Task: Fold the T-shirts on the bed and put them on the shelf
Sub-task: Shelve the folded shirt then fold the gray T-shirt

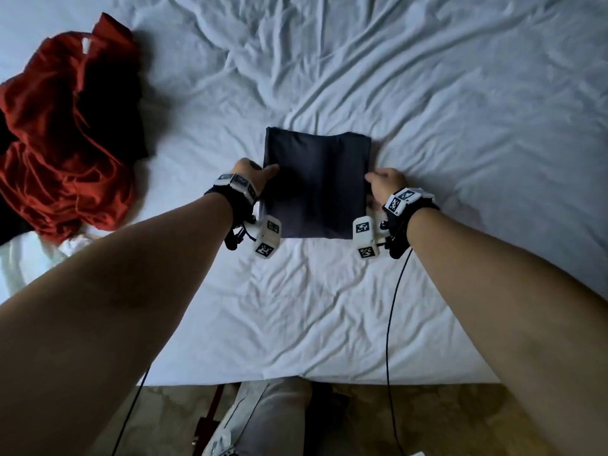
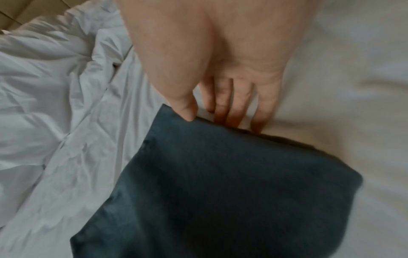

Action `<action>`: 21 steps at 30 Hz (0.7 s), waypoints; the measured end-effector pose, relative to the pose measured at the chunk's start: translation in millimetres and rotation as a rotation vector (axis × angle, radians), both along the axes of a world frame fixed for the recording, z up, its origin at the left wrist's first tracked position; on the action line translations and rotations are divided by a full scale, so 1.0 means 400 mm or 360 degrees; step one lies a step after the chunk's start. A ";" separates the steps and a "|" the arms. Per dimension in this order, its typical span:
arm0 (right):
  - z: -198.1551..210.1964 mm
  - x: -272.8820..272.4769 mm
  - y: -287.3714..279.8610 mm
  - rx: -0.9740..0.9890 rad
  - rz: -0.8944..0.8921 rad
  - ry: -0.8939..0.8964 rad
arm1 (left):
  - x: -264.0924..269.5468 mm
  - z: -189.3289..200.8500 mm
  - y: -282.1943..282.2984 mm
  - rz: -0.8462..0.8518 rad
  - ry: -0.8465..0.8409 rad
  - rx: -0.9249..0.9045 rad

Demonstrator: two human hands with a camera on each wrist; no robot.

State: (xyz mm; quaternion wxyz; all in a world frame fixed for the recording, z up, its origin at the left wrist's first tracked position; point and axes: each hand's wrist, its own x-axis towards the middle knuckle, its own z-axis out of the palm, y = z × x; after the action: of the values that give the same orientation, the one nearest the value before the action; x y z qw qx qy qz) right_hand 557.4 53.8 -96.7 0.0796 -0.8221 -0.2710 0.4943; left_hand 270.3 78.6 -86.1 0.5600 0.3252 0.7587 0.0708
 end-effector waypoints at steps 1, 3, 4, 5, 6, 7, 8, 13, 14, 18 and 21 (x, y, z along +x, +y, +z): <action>-0.032 0.007 -0.016 -0.0013 -0.0052 0.0063 | 0.001 0.001 -0.012 -0.0029 -0.0006 -0.0025; -0.011 -0.017 -0.042 -0.0023 -0.0145 0.0209 | 0.004 -0.002 -0.033 -0.0002 -0.0101 -0.0060; 0.021 -0.040 -0.051 -0.0038 -0.0205 0.0283 | 0.010 0.010 -0.038 0.0044 -0.0165 -0.0091; 0.035 -0.053 -0.056 -0.0055 -0.0275 0.0358 | 0.016 0.020 -0.042 0.0098 -0.0226 -0.0125; 0.044 -0.064 -0.061 -0.0064 -0.0342 0.0432 | 0.018 0.026 -0.043 0.0143 -0.0288 -0.0163; 0.049 -0.069 -0.060 -0.0073 -0.0385 0.0488 | 0.018 0.032 -0.041 0.0185 -0.0332 -0.0188; 0.052 -0.074 -0.059 -0.0081 -0.0406 0.0514 | 0.018 0.034 -0.039 0.0216 -0.0362 -0.0198; 0.089 -0.076 -0.064 0.0052 -0.0454 0.0575 | 0.027 0.070 -0.044 0.0349 -0.0361 -0.0033; 0.099 -0.074 -0.065 0.0082 -0.0450 0.0577 | 0.031 0.080 -0.043 0.0350 -0.0352 0.0026; 0.185 -0.053 -0.086 0.0241 -0.0408 0.0550 | 0.061 0.171 -0.048 0.0225 -0.0266 0.0191; 0.270 -0.017 -0.111 0.0360 -0.0402 0.0437 | 0.097 0.261 -0.055 0.0135 -0.0241 0.0261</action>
State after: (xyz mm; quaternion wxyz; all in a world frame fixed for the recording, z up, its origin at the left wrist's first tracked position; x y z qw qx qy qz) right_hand 550.6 9.3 11.4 0.2689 -0.7603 -0.2062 0.5541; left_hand 309.3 56.7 18.4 0.5838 0.3313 0.7188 0.1807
